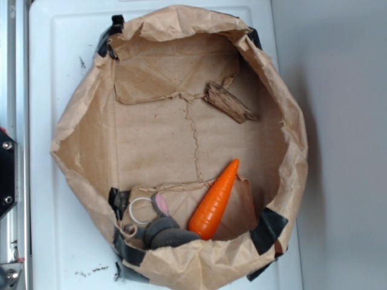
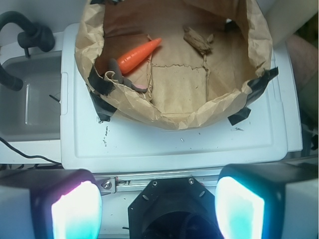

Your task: Grab the wood chip.

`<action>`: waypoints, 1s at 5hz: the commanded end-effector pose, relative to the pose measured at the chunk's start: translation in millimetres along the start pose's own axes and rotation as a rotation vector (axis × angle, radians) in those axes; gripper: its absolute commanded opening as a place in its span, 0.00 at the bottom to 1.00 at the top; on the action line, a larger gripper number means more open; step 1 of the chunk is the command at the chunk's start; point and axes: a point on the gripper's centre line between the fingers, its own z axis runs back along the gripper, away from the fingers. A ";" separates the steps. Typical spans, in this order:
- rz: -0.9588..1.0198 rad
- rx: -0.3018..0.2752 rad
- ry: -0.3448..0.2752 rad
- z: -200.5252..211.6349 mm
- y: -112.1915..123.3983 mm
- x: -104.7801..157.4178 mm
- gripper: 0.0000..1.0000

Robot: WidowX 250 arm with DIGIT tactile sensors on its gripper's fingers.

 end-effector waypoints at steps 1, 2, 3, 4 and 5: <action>0.000 0.000 0.000 0.0 0.0 0.0 1.00; -0.121 -0.017 0.002 -4.0 -12.4 40.1 1.00; -0.212 -0.089 0.000 -12.3 -15.0 88.1 1.00; -0.271 -0.204 -0.057 3.1 -11.6 127.7 1.00; -0.271 -0.204 -0.057 3.1 -11.6 127.7 1.00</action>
